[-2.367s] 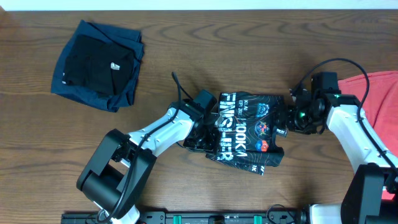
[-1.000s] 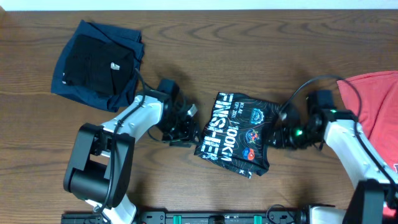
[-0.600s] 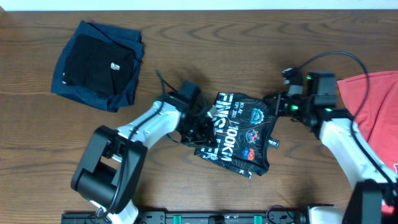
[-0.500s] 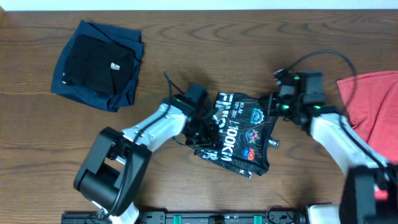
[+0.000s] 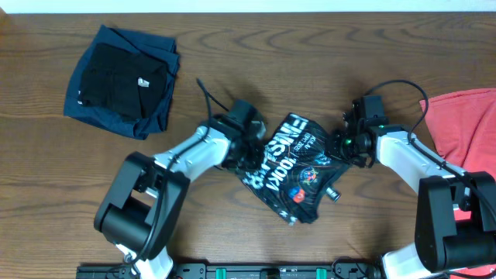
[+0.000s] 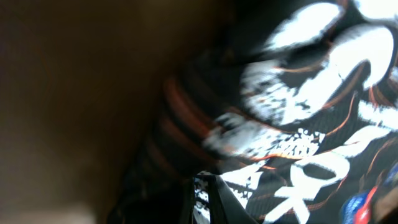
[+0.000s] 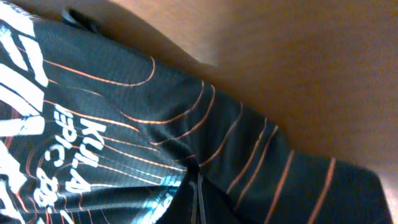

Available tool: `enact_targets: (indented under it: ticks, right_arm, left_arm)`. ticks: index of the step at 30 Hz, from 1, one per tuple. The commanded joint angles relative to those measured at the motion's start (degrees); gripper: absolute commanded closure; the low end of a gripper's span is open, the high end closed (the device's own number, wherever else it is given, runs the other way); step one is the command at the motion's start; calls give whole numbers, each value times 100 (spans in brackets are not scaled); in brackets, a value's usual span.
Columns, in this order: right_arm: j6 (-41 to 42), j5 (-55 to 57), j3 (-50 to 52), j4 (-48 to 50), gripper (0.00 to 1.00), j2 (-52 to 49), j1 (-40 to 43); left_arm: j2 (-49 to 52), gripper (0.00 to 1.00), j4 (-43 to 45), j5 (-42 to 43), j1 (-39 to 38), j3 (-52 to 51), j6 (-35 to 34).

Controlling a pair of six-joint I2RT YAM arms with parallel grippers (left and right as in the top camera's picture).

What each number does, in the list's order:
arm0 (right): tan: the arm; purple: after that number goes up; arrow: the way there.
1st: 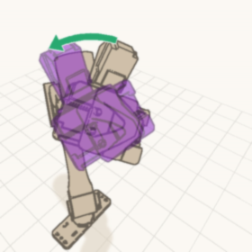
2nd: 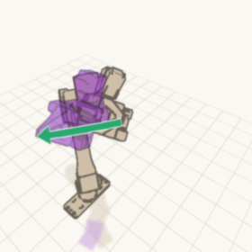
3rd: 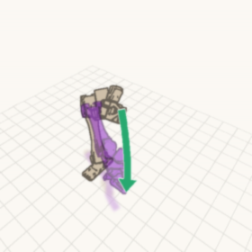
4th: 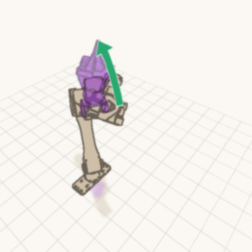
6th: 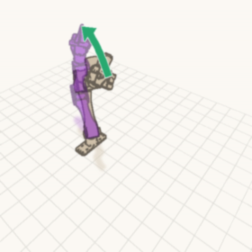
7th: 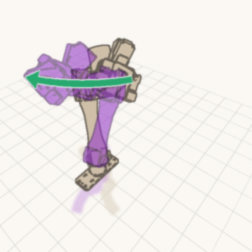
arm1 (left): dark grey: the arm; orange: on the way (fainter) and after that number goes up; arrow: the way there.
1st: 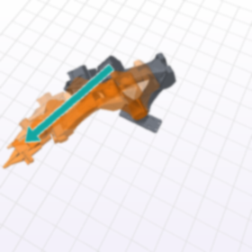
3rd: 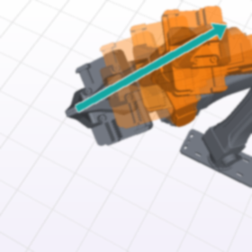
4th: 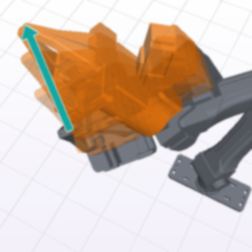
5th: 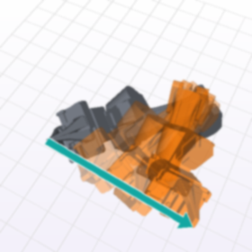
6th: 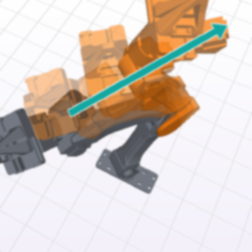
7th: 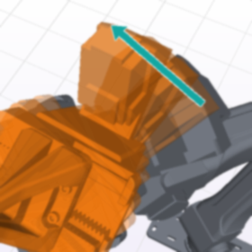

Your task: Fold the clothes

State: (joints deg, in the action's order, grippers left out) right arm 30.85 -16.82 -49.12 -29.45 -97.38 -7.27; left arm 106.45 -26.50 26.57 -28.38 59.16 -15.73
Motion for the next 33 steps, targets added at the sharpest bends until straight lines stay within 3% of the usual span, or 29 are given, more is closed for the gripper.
enact_targets:
  ticks: [1,5,8,10,15,18,22,27,33]
  right_arm:
    - [839,719,166,-586,99,-114,-31]
    - [962,896,166,-1038,99,0,-31]
    - [876,887,166,-1060,98,201,-31]
    - [402,756,162,-953,96,461,-31]
    - [-1759,-431,155,-566,81,1351,-31]
    - [-2028,-525,155,-474,75,1838,-31]
    - [-2024,-581,155,-245,81,2070,-37]
    - [-2068,-590,186,-17,84,1729,-184]
    - [-2061,-577,201,170,87,896,-413]
  left_arm:
    - [505,86,190,-562,507,-42,258]
    - [586,85,234,-374,1043,140,341]
    - [511,84,-240,-146,1394,592,568]
    - [417,76,-758,-149,1576,1014,632]
    - [52,60,-2194,-42,1759,1987,820]
    - [-177,39,-2669,396,1714,2096,800]
    - [-197,34,-3130,785,1543,2011,649]
    - [-197,33,-2983,868,1239,1196,-295]
    - [-199,30,-1884,1357,852,17,-1036]
